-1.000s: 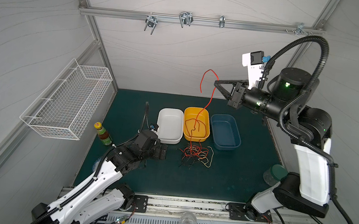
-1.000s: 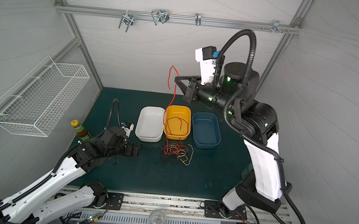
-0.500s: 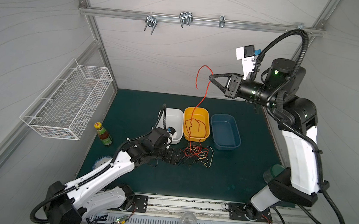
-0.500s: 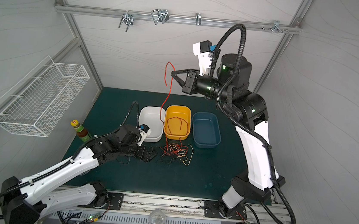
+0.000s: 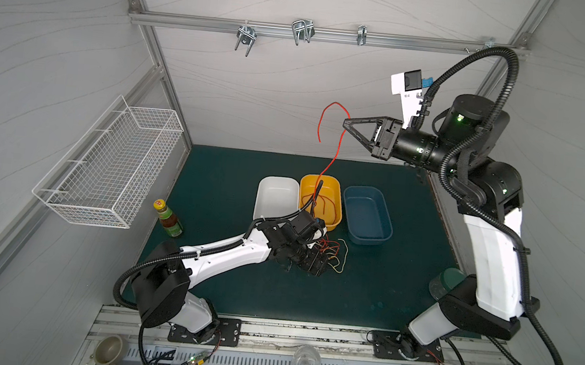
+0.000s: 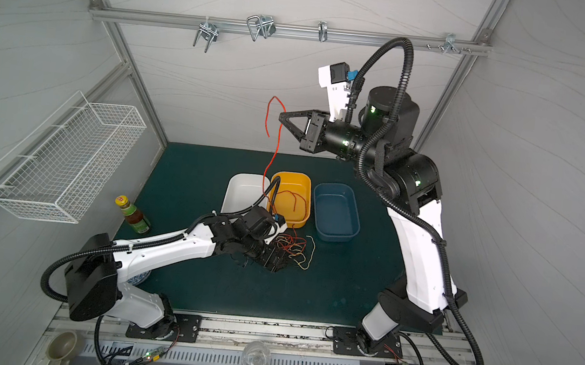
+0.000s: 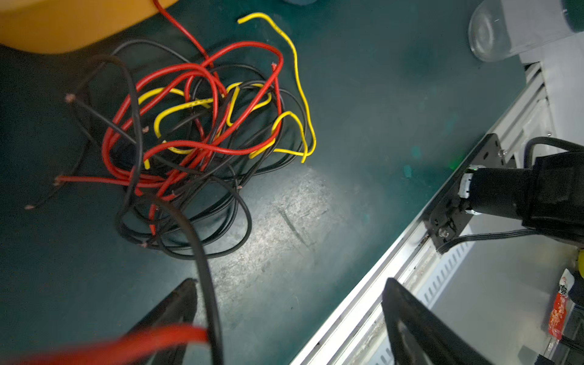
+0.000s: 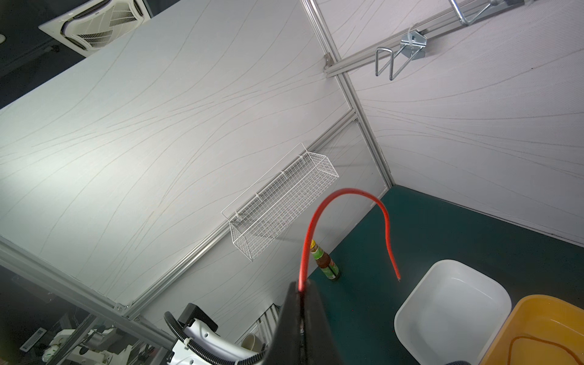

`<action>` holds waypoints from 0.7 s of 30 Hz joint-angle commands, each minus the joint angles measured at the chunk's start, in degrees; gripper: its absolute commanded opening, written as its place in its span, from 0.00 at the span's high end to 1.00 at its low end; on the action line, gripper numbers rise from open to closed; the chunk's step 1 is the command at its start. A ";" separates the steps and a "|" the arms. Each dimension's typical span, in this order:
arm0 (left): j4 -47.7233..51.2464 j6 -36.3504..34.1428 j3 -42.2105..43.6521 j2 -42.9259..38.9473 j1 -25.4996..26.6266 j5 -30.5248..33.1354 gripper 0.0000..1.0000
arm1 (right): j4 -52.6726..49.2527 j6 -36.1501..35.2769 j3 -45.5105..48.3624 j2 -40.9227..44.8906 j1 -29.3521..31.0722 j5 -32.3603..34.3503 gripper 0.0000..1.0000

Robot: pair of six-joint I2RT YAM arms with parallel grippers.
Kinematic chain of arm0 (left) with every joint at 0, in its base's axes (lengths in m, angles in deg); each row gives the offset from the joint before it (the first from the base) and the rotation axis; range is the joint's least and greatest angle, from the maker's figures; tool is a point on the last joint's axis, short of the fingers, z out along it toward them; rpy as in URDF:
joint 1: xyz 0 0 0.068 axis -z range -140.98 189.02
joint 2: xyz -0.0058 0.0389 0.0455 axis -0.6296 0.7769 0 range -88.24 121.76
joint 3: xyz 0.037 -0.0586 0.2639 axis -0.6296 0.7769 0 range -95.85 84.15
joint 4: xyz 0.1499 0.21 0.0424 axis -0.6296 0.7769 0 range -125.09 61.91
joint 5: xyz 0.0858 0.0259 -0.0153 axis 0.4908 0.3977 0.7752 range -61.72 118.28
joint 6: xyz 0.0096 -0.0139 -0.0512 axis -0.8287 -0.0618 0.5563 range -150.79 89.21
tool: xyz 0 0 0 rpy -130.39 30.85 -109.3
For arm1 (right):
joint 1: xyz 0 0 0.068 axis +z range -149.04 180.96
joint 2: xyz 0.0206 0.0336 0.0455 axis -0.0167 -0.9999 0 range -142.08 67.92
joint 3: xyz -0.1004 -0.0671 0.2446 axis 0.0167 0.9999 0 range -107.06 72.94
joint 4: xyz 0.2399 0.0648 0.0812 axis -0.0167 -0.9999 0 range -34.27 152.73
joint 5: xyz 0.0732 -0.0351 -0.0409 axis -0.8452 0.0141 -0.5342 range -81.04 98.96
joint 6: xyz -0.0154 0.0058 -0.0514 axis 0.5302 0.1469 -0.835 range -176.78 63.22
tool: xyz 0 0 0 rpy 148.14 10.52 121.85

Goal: Untangle the cables
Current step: 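Hold the wire pile down with left gripper while right gripper pulls red wire up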

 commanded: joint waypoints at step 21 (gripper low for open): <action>8.43 -5.87 -3.94 -9.90 0.55 5.10 0.16 | 7.49 6.70 7.81 4.93 -12.91 -4.34 1.00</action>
